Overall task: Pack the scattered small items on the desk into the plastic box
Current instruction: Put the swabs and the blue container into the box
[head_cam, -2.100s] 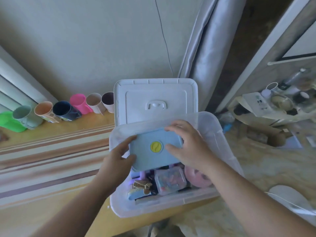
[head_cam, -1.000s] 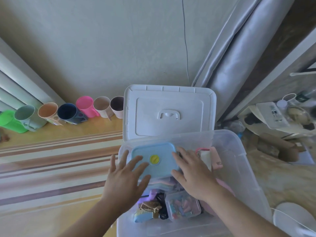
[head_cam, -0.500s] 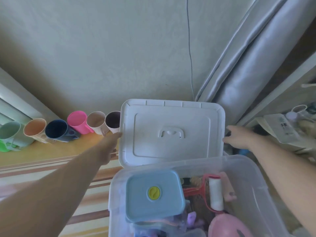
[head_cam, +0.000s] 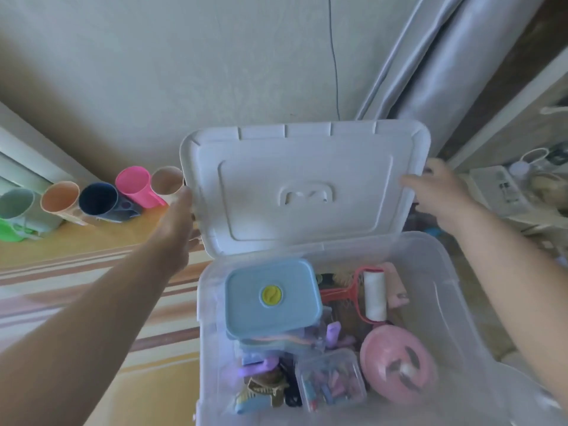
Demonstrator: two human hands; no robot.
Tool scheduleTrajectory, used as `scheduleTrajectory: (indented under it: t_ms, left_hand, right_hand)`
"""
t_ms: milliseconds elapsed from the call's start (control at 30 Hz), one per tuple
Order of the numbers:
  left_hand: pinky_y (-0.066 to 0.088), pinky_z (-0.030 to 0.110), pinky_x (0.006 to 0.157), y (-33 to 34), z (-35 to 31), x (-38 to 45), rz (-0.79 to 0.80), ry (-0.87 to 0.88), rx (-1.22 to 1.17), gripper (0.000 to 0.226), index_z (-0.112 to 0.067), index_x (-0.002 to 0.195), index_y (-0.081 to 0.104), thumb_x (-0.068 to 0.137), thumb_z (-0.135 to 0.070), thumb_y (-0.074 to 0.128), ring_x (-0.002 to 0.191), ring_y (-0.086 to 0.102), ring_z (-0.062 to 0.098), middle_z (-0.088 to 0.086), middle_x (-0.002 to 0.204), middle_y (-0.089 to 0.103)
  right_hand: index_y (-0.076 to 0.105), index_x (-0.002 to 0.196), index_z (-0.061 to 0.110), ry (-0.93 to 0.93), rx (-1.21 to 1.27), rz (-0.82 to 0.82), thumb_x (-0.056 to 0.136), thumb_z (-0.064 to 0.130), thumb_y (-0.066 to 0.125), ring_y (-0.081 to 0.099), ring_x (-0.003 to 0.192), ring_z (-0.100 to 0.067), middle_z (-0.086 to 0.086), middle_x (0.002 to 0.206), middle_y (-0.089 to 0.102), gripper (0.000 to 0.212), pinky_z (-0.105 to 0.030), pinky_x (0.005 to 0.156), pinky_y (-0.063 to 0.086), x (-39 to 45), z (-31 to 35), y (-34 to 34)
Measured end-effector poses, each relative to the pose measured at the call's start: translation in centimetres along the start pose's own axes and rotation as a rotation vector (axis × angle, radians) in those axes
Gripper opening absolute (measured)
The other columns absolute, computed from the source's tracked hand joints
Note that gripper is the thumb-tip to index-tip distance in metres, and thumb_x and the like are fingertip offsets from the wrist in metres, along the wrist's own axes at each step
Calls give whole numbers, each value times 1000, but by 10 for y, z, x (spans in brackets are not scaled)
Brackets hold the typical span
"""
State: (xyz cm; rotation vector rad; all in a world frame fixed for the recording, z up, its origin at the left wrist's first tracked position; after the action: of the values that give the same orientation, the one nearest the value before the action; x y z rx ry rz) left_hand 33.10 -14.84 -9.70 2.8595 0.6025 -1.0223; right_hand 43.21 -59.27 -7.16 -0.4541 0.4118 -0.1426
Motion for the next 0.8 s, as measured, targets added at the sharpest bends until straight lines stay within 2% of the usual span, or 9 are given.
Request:
scheduleTrajectory:
  t_ms: [100, 200, 267, 333, 400, 433, 500, 667, 800]
  left_hand:
    - [42, 43, 108, -20, -9, -41, -30, 94, -113, 67, -35, 130, 64, 97, -77, 24, 113, 65, 23, -3, 120, 71]
    - [33, 42, 116, -34, 2, -83, 81, 77, -254, 67, -33, 125, 67, 97, -77, 24, 125, 60, 24, 0, 132, 69]
    - [45, 37, 110, -42, 18, -113, 121, 76, -304, 61, -21, 140, 60, 104, -63, 33, 131, 59, 27, 10, 145, 61]
    - [60, 26, 83, -52, 36, -141, 174, 145, -249, 45, -7, 141, 57, 109, -36, 45, 117, 69, 17, 19, 141, 62]
    - [59, 23, 71, -50, 47, -165, 280, 167, -167, 31, -4, 132, 61, 104, -12, 53, 93, 75, 9, 22, 124, 66]
    - [58, 31, 73, -49, 52, -173, 338, 169, -115, 38, -4, 134, 59, 96, -8, 55, 93, 74, 18, 28, 125, 63]
    - [52, 40, 81, -57, 66, -178, 343, 146, -65, 60, -15, 135, 62, 76, -5, 59, 106, 65, 33, 26, 141, 55]
    - [49, 43, 98, -57, 97, -189, 291, 208, 215, 83, -53, 138, 51, 69, -9, 59, 134, 50, 25, -10, 155, 43]
    - [32, 55, 119, -56, 125, -197, 285, 223, 403, 98, -65, 148, 25, 71, -12, 56, 152, 25, 19, -30, 164, 16]
  right_hand:
    - [70, 109, 55, -34, 283, 22, 94, 51, 52, 66, 116, -16, 19, 120, 73, 24, -41, 94, 47, -64, 18, -26]
    - [65, 135, 42, -44, 604, 8, 106, 55, 33, 60, 132, -13, 17, 139, 67, 45, -43, 102, 45, -118, 5, -55]
    - [69, 131, 36, -23, 745, -4, 106, 57, 29, 58, 135, -15, 11, 141, 67, 52, -46, 106, 41, -143, -21, -70]
    - [72, 127, 26, 0, 785, -4, 105, 57, 32, 58, 133, -17, 3, 135, 70, 55, -45, 108, 38, -160, -49, -82]
    - [62, 140, 7, 6, 750, 45, 103, 49, 41, 61, 123, -22, -4, 126, 70, 60, -40, 102, 43, -179, -68, -84]
    - [57, 144, 3, 12, 721, 63, 101, 42, 47, 64, 118, -22, -5, 125, 70, 59, -36, 98, 49, -188, -76, -84]
    - [58, 144, 9, 15, 632, 77, 100, 22, 49, 67, 114, -19, -4, 130, 69, 48, -27, 88, 56, -200, -92, -85]
    - [44, 157, 16, 11, 286, 121, 93, -15, 50, 58, 132, -12, 4, 149, 58, 71, -27, 95, 52, -221, -113, -82]
    - [54, 147, 37, 6, 40, 114, 85, -1, 62, 63, 117, -6, 18, 131, 66, 73, -35, 97, 49, -237, -137, -75]
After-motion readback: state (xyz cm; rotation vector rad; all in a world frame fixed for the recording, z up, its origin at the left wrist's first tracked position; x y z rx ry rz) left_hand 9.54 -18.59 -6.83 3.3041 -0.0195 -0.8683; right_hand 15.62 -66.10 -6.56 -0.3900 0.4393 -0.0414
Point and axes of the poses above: each hand's wrist, its own x-axis towards the middle knuckle, its own y-axis out of the palm, z = x × y, the point moved 6 cm from there along x, towards the middle knuckle
